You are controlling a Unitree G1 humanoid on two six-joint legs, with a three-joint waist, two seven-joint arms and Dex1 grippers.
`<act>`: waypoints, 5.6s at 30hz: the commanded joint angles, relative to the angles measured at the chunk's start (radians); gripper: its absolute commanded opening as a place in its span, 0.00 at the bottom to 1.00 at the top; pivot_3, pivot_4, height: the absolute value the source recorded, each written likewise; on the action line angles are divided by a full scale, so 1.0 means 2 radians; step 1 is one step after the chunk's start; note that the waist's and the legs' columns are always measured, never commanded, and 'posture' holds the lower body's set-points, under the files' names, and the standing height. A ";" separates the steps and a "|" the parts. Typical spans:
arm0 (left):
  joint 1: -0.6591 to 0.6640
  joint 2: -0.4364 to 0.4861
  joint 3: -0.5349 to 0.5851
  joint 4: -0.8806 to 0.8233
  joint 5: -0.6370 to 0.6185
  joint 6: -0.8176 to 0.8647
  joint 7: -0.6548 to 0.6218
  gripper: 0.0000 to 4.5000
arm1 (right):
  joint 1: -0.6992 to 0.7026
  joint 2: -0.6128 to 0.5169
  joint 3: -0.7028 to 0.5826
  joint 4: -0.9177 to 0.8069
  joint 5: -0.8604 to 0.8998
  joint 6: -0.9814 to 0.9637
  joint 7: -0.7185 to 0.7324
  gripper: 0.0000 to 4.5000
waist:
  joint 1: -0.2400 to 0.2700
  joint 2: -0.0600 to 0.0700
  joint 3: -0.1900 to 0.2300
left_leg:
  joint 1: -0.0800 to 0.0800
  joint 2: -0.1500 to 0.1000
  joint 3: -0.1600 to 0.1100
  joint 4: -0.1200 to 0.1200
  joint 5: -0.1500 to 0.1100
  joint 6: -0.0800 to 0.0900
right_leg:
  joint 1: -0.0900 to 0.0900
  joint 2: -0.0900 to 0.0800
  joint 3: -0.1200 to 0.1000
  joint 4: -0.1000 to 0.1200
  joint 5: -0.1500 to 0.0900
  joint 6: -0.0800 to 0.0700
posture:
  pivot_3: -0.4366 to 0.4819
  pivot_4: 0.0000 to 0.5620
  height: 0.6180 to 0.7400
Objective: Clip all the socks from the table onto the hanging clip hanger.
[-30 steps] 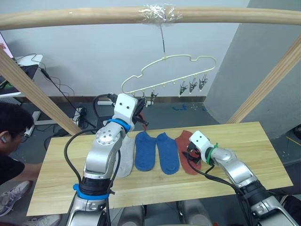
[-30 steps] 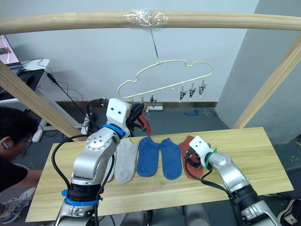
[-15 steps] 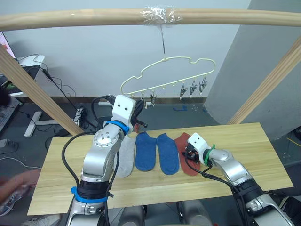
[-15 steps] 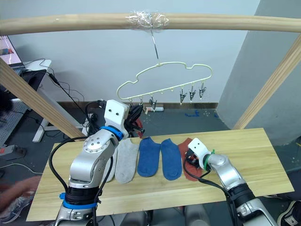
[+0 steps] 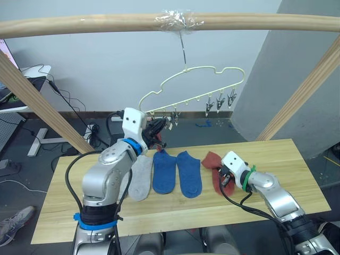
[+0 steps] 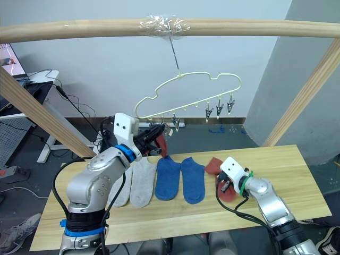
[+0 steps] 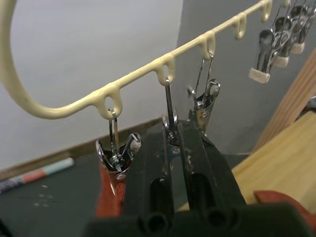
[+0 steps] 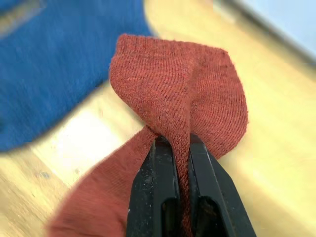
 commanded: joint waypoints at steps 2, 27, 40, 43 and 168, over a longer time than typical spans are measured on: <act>-0.006 0.006 0.044 0.006 -0.072 0.087 0.003 0.00 | 0.017 0.000 -0.018 -0.097 0.012 -0.006 0.001 0.01 | 0.001 0.000 0.000 | 0.000 0.000 0.000 0.000 0.000 0.000 | 0.000 0.000 0.000 0.000 0.000 0.001 | 0.41 0.33 1.00; -0.055 -0.001 0.161 0.046 -0.347 0.239 0.116 0.00 | 0.014 0.046 0.020 -0.178 0.040 -0.065 0.031 0.01 | 0.002 0.000 0.000 | 0.000 0.000 0.000 0.000 0.000 -0.001 | 0.000 0.000 0.000 -0.001 0.000 -0.001 | 0.40 0.36 1.00; -0.051 0.013 0.144 0.052 -0.394 0.220 0.142 0.00 | 0.013 0.052 0.023 -0.161 0.050 -0.059 0.036 0.01 | 0.003 0.000 0.000 | -0.001 0.000 -0.001 -0.001 0.000 -0.001 | 0.000 0.000 0.000 -0.001 0.000 -0.001 | 0.40 0.36 1.00; -0.049 0.019 0.138 0.053 -0.398 0.218 0.140 0.00 | 0.009 0.054 0.022 -0.164 0.050 -0.060 0.033 0.01 | 0.003 0.000 0.000 | -0.001 0.000 -0.001 -0.001 0.000 -0.001 | 0.000 0.000 0.000 -0.001 0.000 -0.001 | 0.40 0.36 1.00; -0.042 -0.102 -0.124 0.181 0.180 -0.358 0.079 0.54 | -0.029 0.045 -0.106 -0.231 0.220 0.063 -0.024 1.00 | 0.002 0.000 0.000 | -0.002 0.000 0.000 -0.001 0.000 -0.001 | -0.001 0.000 0.000 -0.003 0.000 -0.001 | 0.33 0.34 1.00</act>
